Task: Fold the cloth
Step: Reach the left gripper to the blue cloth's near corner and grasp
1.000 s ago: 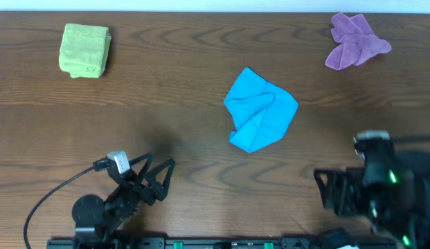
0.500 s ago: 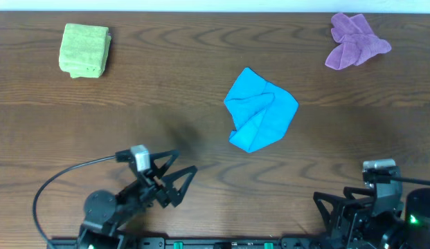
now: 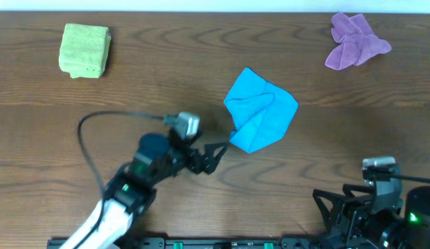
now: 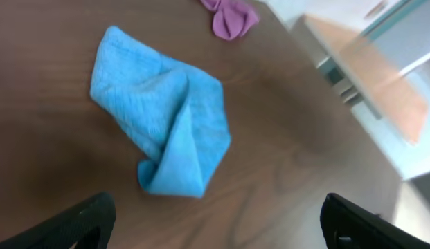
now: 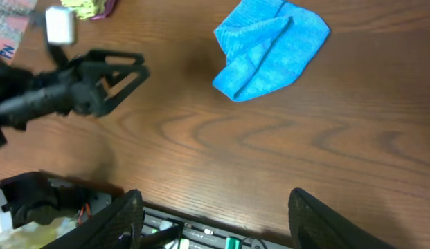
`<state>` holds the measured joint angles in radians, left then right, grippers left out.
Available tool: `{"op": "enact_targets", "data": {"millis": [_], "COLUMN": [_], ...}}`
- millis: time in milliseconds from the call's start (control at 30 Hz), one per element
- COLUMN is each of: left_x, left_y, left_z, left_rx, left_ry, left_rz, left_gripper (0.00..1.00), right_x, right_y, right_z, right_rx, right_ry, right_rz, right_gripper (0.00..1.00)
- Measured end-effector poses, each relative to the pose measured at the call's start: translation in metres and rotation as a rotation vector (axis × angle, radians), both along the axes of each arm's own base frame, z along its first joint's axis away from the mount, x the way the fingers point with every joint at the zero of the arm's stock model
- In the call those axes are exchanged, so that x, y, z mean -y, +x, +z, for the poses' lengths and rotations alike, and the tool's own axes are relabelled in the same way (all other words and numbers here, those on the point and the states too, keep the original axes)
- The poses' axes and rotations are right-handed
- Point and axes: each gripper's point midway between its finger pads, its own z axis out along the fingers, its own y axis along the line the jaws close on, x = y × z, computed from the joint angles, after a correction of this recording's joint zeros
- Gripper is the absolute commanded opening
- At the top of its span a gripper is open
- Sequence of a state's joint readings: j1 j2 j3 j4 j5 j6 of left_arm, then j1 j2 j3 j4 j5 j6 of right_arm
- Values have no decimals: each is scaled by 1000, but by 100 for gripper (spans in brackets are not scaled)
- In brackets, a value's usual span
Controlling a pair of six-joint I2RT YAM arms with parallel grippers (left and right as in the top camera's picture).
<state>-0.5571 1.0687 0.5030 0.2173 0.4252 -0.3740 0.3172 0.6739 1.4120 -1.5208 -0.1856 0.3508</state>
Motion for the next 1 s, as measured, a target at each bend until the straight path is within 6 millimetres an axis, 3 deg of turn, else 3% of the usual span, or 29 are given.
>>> {"op": "enact_targets", "data": {"millis": [300, 433, 567, 667, 800, 1000], "left_x": [63, 86, 107, 118, 131, 140], "left_y": [71, 106, 132, 136, 125, 111], "left_z": [-34, -42, -65, -83, -102, -111], "left_rx": [3, 58, 67, 70, 68, 56], "left_ry": [384, 466, 528, 569, 616, 637], "left_rz": [-50, -26, -16, -19, -46, -77], "left_gripper": [96, 96, 97, 97, 96, 95], "right_x": [6, 8, 9, 9, 9, 9], "right_y": [7, 8, 9, 9, 10, 9], "right_z": [3, 3, 3, 3, 3, 3], "right_rx": [30, 38, 48, 51, 56, 59], "right_ry": [-26, -36, -49, -55, -63, -68], "right_rz": [-36, -39, -32, -29, -22, -17], "right_gripper": [64, 64, 65, 66, 66, 66]}}
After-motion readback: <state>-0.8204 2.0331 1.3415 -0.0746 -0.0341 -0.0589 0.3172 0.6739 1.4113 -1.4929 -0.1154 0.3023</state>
